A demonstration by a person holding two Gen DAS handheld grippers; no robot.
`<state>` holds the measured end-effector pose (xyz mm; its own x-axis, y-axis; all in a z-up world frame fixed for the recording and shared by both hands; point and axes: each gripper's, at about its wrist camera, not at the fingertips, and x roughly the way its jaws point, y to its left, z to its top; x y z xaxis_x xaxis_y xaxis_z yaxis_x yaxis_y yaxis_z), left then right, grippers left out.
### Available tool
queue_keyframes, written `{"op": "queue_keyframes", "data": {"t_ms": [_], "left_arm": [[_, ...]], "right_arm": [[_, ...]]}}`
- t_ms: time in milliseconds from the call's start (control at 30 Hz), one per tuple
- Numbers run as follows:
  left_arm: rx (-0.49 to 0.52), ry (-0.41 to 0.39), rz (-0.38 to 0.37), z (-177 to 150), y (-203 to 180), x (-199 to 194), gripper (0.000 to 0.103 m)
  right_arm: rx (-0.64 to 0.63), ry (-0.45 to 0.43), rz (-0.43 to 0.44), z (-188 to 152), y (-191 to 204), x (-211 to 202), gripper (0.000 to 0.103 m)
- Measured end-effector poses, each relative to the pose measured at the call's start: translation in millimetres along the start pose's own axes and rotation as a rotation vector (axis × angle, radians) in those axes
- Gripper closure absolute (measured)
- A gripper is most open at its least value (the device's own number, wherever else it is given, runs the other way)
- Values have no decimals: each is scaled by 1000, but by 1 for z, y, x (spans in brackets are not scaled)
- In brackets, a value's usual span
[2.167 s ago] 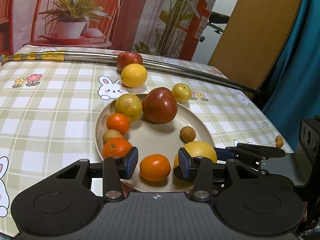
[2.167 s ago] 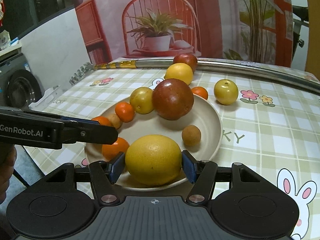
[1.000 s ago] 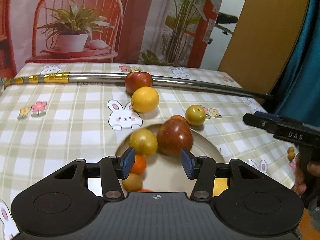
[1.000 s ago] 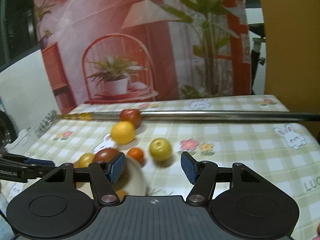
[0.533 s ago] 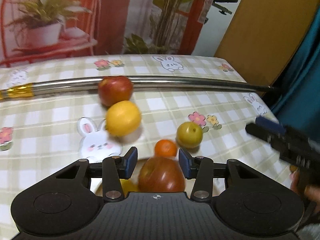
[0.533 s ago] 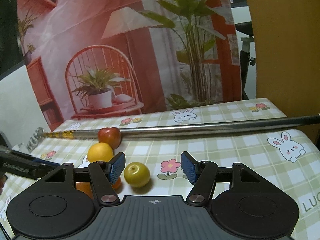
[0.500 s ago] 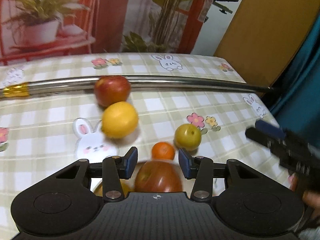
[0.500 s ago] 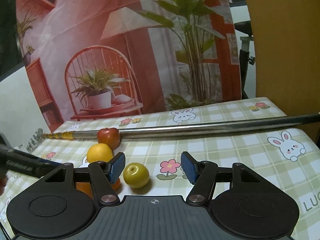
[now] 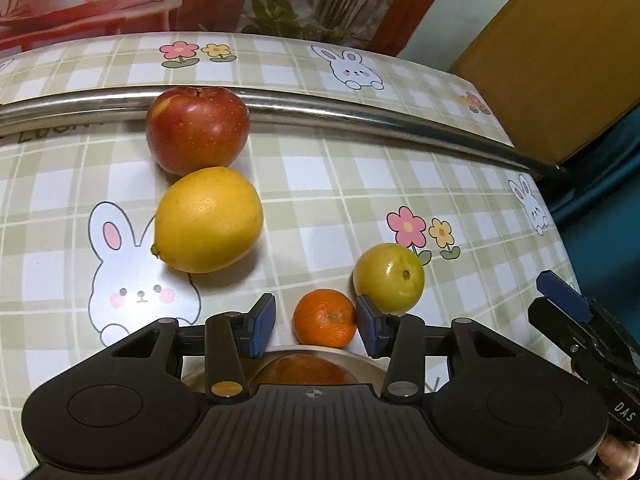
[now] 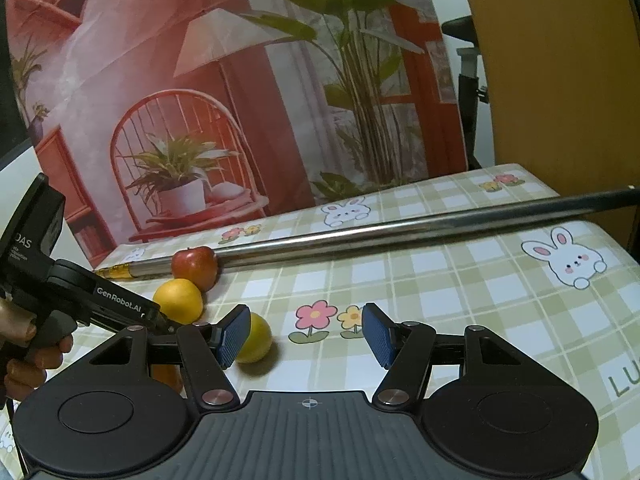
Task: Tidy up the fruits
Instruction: 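Reach the left gripper toward a mandarin while the right approaches a yellow-green fruit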
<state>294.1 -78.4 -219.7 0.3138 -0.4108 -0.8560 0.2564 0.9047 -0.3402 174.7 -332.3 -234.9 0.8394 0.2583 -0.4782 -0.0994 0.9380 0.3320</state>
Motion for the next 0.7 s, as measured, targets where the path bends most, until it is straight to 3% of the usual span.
{"op": "queue_keyframes", "data": {"t_ms": [167,267,367,700], "left_arm": [[2,37,-4,3,-5,11,57],[26,40,10,2,-9,14,64],[32,37,6,1,-8,13,65],[43,-87,2,-4,-5,-27,65]], "right_arm": [[8,7,3,-2,0,2,45],[9,11,2,-3,-1,2,45],[13,16,-2,-4,-2,1,45],[8,27,0,-5,0,3,45]]}}
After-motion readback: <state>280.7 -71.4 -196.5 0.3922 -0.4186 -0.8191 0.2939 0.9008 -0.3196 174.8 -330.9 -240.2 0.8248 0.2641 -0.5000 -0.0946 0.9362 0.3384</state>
